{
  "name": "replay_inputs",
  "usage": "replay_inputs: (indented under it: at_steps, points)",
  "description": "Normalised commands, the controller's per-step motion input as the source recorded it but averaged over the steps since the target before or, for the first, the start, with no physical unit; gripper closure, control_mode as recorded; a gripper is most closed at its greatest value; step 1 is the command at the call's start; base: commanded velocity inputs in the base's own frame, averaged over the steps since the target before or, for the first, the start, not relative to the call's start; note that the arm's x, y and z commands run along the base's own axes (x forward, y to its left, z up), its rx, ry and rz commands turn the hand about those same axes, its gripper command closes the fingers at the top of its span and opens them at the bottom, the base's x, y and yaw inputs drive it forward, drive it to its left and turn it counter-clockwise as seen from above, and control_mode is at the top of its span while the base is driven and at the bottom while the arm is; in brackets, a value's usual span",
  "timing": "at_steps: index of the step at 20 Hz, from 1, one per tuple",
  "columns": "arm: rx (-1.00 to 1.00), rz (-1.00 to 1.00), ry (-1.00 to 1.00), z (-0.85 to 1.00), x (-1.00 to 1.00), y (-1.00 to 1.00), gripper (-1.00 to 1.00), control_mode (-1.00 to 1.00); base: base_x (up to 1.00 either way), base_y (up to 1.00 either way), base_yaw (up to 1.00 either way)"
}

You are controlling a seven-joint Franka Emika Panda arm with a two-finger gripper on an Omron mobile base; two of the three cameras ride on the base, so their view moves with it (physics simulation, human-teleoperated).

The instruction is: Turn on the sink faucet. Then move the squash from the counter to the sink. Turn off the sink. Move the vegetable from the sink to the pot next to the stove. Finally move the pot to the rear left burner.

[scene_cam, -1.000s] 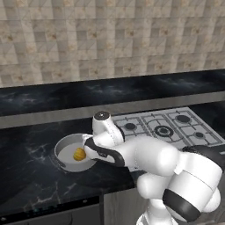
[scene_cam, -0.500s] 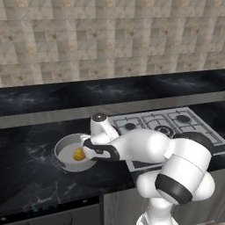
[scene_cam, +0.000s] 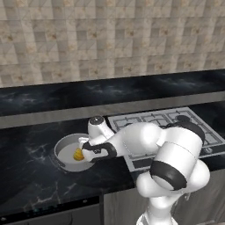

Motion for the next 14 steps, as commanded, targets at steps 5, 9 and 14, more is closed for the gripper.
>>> replay_inputs:
  at_steps: [5, 9, 14]
  points:
    - [0.00, 0.00, 0.01, -0.15, 0.04, 0.02, 1.00, -1.00, 0.00, 0.00, 0.00]
    - [0.00, 0.00, 0.01, -0.14, 0.00, 0.00, 1.00, -1.00, 0.00, 0.00, 0.00]
    - [0.00, -0.02, -0.02, -0.08, -0.01, 0.00, 1.00, -1.00, 0.00, 0.00, 0.00]
